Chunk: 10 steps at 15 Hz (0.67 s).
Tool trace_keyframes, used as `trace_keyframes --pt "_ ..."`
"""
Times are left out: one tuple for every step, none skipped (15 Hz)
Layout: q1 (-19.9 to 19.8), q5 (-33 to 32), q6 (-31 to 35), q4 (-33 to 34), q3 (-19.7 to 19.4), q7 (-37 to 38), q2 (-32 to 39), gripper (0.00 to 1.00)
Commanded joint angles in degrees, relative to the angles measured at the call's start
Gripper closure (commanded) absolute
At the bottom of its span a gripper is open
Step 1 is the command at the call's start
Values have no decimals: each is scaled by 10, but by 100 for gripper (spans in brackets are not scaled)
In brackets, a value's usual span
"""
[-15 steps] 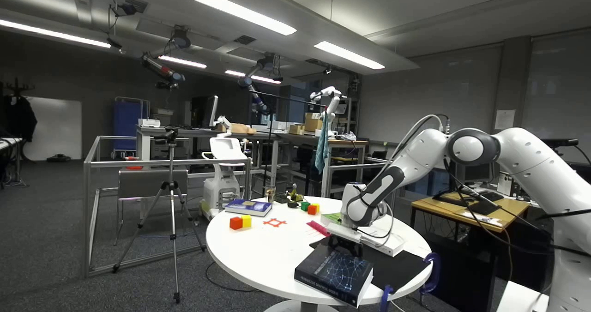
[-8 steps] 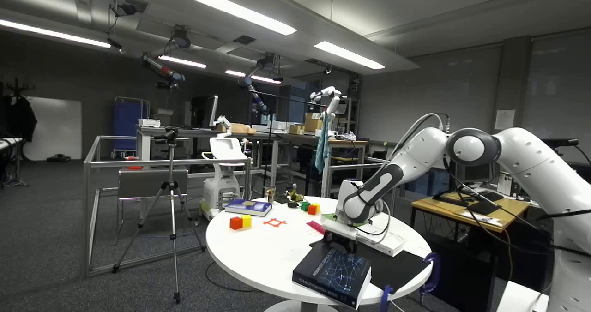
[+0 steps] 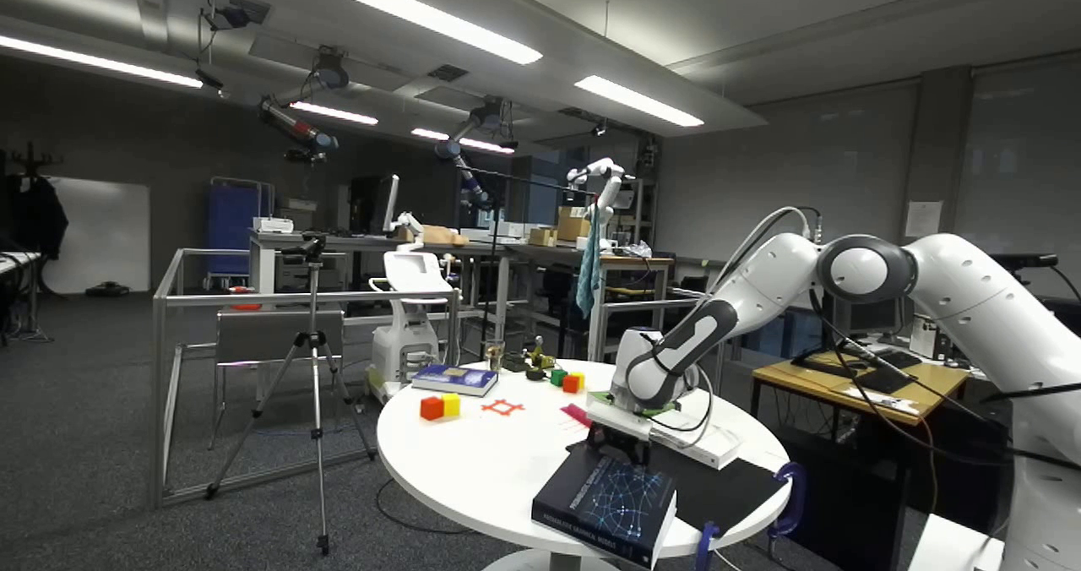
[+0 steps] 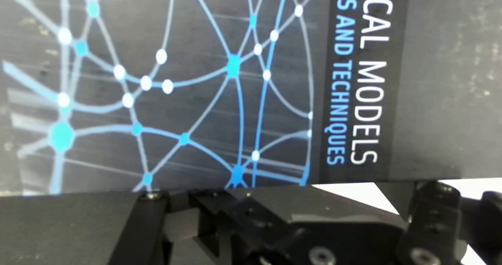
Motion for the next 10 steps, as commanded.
trace_keyframes --pt "-7 -3 -14 14 15 -15 2 0" --pt "-7 -4 -15 15 16 -19 3 0" --pt "-8 -5 -16 17 17 -23 5 0" --pt "-8 -5 -18 20 17 -27 6 0" --pt "-9 -4 -20 23 18 -32 8 0" --pt "-10 -4 -25 27 18 -36 9 0" --pt "-12 -3 -28 30 19 -42 10 0" --pt "-13 -2 -34 33 21 -46 11 0" --pt "-14 -2 -38 36 21 -50 13 0" --pt "-14 -3 -42 39 22 -55 15 0"
